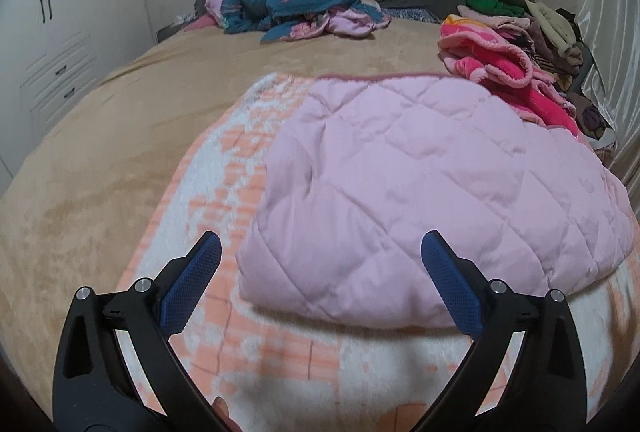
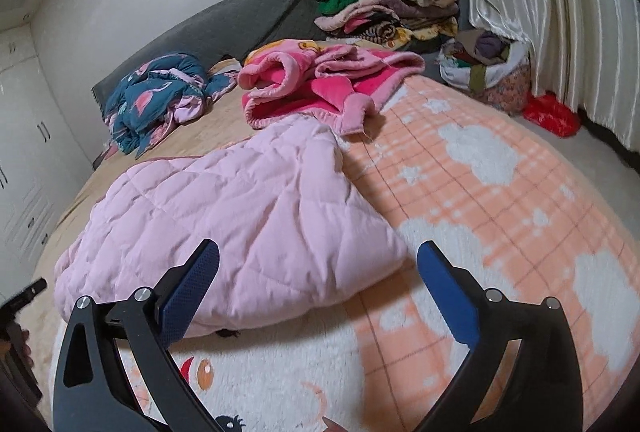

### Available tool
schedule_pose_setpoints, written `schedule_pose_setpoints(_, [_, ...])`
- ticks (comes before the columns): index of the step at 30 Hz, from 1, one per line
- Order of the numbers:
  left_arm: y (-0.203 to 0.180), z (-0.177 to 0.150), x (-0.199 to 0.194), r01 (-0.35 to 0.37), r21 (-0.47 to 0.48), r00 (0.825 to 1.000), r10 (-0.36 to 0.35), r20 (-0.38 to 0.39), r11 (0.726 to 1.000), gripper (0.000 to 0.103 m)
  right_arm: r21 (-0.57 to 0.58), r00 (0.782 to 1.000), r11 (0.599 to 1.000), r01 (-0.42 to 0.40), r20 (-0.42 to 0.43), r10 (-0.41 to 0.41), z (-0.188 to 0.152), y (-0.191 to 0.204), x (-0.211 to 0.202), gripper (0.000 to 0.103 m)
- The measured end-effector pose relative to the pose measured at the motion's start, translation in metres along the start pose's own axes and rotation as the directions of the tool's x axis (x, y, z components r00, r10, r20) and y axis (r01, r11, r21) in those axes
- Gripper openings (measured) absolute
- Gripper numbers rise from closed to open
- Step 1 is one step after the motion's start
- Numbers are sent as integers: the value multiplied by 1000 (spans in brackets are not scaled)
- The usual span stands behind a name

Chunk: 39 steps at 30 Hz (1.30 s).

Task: Fold large clothes
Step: 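Grasp the folded jacket edge with the right gripper while the left gripper grasps beside it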

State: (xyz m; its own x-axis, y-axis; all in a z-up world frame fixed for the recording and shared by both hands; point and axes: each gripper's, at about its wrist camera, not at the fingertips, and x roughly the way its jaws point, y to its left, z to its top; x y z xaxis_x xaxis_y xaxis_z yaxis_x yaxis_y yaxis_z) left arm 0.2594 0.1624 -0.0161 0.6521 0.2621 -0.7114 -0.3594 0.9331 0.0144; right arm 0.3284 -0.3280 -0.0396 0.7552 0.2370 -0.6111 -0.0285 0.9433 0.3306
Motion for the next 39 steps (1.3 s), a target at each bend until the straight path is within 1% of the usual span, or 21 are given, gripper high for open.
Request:
schedule_pose_setpoints(2, [0,-10,5,-3,-31,1000,3,-27,1000,94,27,1000,1000,12,-23,-11,-7,-3,6,99])
schedule_pose_setpoints(6, [-1,-31,21,47,-122,994,-58,-96,991,94,120,998,993,19,-66,-11,-19,-9,22,99])
schedule_pose_setpoints(9, [5,-43,33,80,-226,983,-115,-144,971,94,191,995,981,30,-97,-11,-26,-12,36,99])
schedule_pose_setpoints(10, [8,-47,35,90,-257,979,-133,-155,962,94,204,994,979,26,-105,-4,-27,-12,40,99])
schedule_pose_setpoints(12, [16,-53,44,100,-340,969,-169,-181,935,94,221,992,975,26,-124,2,-28,-11,50,99])
schedule_pose_setpoints(15, [22,-59,54,125,-413,956,-221,-192,902,94,224,990,974,27,-141,4,-27,-8,62,99])
schedule_pose_setpoints(17, [24,-62,60,132,-460,949,-246,-197,878,94,220,989,975,14,-148,20,-25,-4,70,99])
schedule_pose_setpoints(18, [26,-65,63,139,-501,941,-271,-201,854,94,216,988,976,12,-150,21,-24,-2,73,99])
schedule_pose_setpoints(19, [26,-67,65,145,-531,936,-290,-201,835,94,214,988,977,10,-150,23,-23,-1,76,99])
schedule_pose_setpoints(21, [27,-72,72,157,-596,924,-331,-193,787,94,210,988,978,1,-151,31,-21,4,82,99])
schedule_pose_setpoints(24, [23,-71,79,168,-636,918,-355,-178,753,95,216,987,976,-4,-155,38,-18,7,90,99])
schedule_pose_setpoints(25, [21,-71,82,176,-652,917,-363,-163,737,95,223,987,975,-8,-153,43,-18,7,92,99])
schedule_pose_setpoints(29, [16,-68,90,188,-687,920,-371,-126,702,95,247,986,969,-29,-155,69,-17,4,100,99])
schedule_pose_setpoints(30, [16,-67,92,202,-702,918,-383,-109,683,95,258,985,966,-37,-156,79,-18,3,103,99])
schedule_pose_setpoints(32, [16,-65,93,217,-720,915,-394,-86,660,95,282,982,958,-57,-157,105,-18,0,108,99])
schedule_pose_setpoints(34, [18,-59,93,245,-730,913,-406,-48,638,95,313,978,947,-73,-163,129,-18,-4,113,99])
schedule_pose_setpoints(36, [22,-54,92,271,-742,911,-412,-7,613,95,312,978,947,-75,-163,131,-17,-3,115,99])
schedule_pose_setpoints(37, [23,-51,94,275,-749,909,-416,-1,603,95,298,980,952,-70,-160,122,-16,-1,115,99])
schedule_pose_setpoints(38, [22,-48,97,268,-747,910,-415,-11,608,95,288,981,955,-66,-157,115,-14,2,115,99])
schedule_pose_setpoints(39, [20,-45,100,260,-737,910,-413,-28,624,95,278,982,959,-61,-157,109,-13,4,115,99])
